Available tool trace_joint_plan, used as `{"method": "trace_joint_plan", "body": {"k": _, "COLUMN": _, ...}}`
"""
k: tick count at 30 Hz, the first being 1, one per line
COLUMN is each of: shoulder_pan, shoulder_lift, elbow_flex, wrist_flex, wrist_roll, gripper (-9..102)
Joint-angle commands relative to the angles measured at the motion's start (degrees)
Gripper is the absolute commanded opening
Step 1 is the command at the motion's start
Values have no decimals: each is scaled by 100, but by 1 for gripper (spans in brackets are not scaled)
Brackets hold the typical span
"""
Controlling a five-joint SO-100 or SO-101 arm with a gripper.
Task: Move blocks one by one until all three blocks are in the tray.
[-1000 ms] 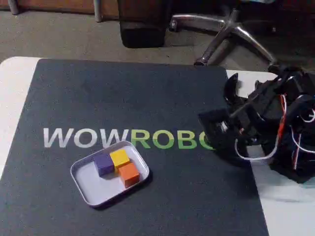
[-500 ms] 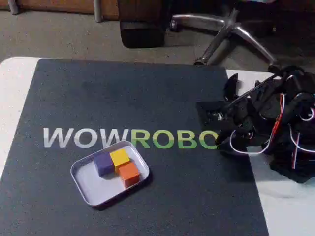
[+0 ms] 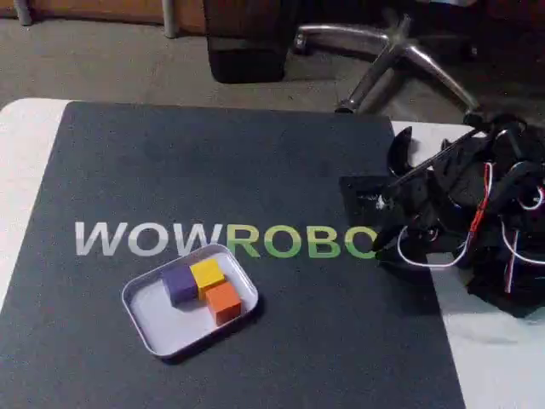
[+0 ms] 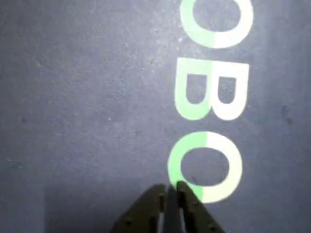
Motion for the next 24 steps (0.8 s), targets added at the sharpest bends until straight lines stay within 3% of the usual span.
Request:
{"method": "trace_joint_plan", "body": {"k": 1, "shoulder_pan": 26, "shoulder_lift": 9, "elbow_flex": -26, "wrist_flex": 70, "wrist_roll": 26, "gripper": 0}}
{"method": "trace_joint_plan", "body": {"k": 24, "shoulder_pan": -18, "shoulder_lift": 9, "elbow_flex": -26, "wrist_flex": 70, "wrist_roll": 35, "gripper": 0}}
